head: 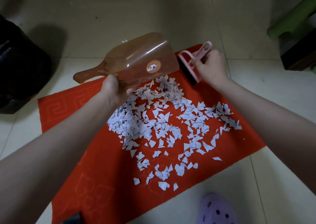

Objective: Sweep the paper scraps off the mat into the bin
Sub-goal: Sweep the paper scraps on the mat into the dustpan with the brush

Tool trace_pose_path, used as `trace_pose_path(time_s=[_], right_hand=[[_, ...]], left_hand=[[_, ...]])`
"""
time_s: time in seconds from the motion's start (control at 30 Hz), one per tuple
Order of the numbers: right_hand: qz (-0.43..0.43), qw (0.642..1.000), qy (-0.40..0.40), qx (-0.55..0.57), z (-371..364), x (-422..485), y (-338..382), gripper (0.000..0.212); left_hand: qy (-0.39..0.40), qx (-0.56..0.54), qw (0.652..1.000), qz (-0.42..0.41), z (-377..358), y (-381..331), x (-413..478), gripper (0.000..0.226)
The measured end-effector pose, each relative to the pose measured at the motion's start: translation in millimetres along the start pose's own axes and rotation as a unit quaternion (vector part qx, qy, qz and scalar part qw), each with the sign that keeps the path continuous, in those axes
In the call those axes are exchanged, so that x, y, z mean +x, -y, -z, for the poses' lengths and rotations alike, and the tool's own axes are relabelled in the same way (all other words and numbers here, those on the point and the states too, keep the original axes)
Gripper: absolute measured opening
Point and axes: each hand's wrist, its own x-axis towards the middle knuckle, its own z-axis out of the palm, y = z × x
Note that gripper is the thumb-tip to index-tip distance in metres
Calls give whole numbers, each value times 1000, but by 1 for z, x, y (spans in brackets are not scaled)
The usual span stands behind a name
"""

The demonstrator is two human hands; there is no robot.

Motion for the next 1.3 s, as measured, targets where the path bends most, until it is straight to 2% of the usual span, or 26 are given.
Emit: trace_pose_path(time_s=[0.13, 0.33, 0.4, 0.47, 0.6, 0.73, 0.83, 0.93, 1.0, 1.17, 1.23, 1.3], right_hand=[[-19, 996, -21, -81, -11, 3, -6, 31], [14, 992, 87, -92, -19, 3, 3, 22], [17, 993, 117, -24, -22, -1, 12, 20], [11, 994, 100, 53, -21, -3, 19, 18], [-23, 987, 10, 157, -14, 11, 16, 15], [-61, 989, -53, 124, -7, 18, 11, 23], [-69, 995, -24, 69, -11, 20, 6, 26], [-72, 988, 53, 124, -18, 20, 2, 15], [-72, 981, 42, 175, -19, 17, 4, 10], [-47, 976, -12, 213, -14, 20, 6, 10], [-40, 982, -34, 183, -13, 23, 5, 10], [-39, 991, -34, 120, -15, 24, 4, 25]], left_hand=[[-3, 2, 1000, -6, 1, 0, 1, 34], [-12, -1, 1000, 3, 6, 0, 5, 34], [-8, 4, 1000, 0, 6, -1, 5, 35], [-6, 19, 1000, -9, 6, -4, 3, 35], [-13, 13, 1000, -11, 5, -5, 1, 33], [-18, 19, 1000, -11, 5, -5, -1, 35], [-20, 20, 1000, -11, 5, -6, -1, 34], [-19, 15, 1000, -6, 5, -6, 0, 33], [-20, 9, 1000, -4, 5, -5, 0, 33], [-19, -1, 1000, -6, 6, -5, 0, 32], [-21, 6, 1000, -9, 6, -5, 0, 33], [-25, 10, 1000, -7, 6, -4, 1, 34]])
